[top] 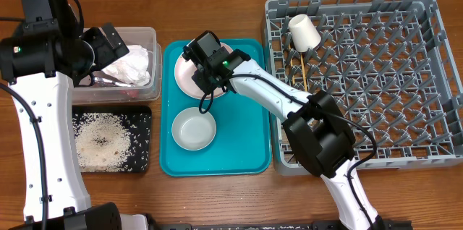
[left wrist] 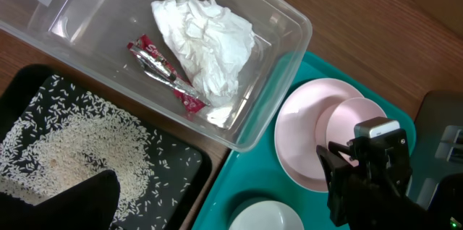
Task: Sort waste into correct bins and load items into the dishwasher
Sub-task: 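Lift the pink bowl and carry it right toward the grey rack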
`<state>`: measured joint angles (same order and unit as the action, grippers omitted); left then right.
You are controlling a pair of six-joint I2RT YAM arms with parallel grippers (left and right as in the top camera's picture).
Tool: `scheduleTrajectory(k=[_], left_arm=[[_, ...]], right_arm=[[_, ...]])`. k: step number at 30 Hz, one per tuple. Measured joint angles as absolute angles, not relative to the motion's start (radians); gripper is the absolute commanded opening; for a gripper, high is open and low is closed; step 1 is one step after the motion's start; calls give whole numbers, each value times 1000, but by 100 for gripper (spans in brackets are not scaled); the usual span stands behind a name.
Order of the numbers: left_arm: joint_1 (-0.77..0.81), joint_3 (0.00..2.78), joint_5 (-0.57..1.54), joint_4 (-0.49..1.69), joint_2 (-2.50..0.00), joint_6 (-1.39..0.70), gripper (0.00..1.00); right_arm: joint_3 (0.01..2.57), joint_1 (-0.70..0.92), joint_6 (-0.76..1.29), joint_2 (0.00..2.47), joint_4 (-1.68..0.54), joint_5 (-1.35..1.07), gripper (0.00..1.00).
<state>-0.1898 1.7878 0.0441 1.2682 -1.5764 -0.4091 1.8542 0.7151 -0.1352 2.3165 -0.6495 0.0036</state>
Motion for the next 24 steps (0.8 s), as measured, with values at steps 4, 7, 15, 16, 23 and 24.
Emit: scheduleTrajectory(k=[4,7,15,16,23,24], left_arm=[[-190,1788,44,1268,-1576,-409,100],[-190,1788,44,1268,-1576,-409,100],[-190,1788,44,1268,-1576,-409,100],[-190,1788,44,1268,-1576,-409,100],[-190,1788,44,1268,-1576,-409,100],[-190,1788,44,1268,-1576,-409,100]], right_arm=[[1854,716,-132,2316,-649,3,4],[1854,718,-136,2307,-648,7,4],[1853,720,-116,2222,-672,-87,4],[1853,720,-108,2200,-678,-108,4],[1850,656,12,1964,-784,-299,4],[1850,631,27,1933,-797,-341,4]])
